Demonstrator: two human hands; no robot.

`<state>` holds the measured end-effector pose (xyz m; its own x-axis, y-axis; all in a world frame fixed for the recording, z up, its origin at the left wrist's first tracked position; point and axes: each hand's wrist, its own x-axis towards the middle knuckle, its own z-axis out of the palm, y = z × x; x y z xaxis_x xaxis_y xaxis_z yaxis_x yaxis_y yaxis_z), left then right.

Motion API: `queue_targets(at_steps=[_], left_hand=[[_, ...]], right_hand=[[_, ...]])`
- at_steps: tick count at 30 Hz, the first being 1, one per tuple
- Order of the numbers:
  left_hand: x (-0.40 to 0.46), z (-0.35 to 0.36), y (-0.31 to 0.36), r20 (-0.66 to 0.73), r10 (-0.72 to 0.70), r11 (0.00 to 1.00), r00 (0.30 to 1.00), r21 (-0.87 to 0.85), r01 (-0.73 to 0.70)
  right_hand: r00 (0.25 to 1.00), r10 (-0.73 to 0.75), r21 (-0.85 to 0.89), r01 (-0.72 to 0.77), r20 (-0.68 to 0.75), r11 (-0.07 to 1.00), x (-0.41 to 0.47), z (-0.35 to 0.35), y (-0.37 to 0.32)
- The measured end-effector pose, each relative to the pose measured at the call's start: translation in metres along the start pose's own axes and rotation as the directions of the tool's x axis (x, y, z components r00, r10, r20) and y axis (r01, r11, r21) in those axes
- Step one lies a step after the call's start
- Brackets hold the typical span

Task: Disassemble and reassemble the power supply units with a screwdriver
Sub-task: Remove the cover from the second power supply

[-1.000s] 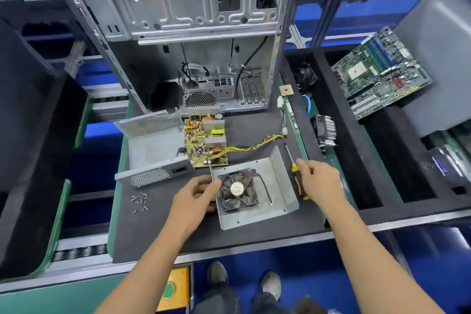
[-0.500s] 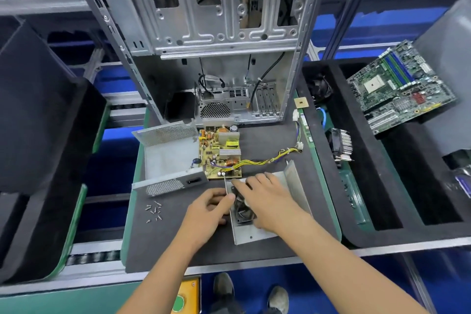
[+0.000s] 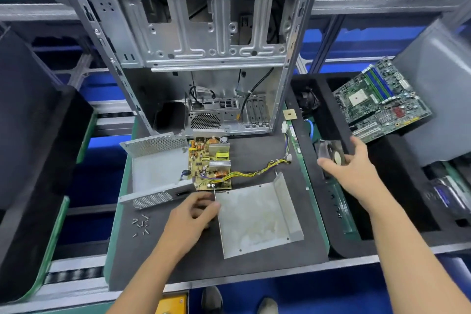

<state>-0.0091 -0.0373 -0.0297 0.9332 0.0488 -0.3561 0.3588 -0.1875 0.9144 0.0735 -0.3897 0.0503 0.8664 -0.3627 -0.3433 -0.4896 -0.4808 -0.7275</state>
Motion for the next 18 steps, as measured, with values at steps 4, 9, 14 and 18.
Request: queue_targets(at_steps=[4,9,14,18], left_hand=[[-0.004,-0.008,0.011,-0.113,0.100,0.995,0.989,0.041,-0.096],[-0.010,-0.042,0.020,-0.344,0.307,0.934,0.887,0.287,-0.212],[-0.004,-0.079,0.019,-0.534,0.388,0.905,0.751,0.376,-0.200],[0.009,-0.092,0.021,-0.294,0.414,0.725,0.862,0.679,-0.117]], right_hand=[[0.992,0.002,-0.339,0.042,0.128,0.940,0.017,0.032,0.022],[0.985,-0.074,-0.342,0.124,0.156,0.932,0.028,0.037,0.017],[0.811,-0.584,-0.347,0.536,-0.044,0.770,0.007,0.068,-0.042],[0.648,-0.664,-0.401,0.758,0.373,0.515,-0.009,0.146,-0.094]])
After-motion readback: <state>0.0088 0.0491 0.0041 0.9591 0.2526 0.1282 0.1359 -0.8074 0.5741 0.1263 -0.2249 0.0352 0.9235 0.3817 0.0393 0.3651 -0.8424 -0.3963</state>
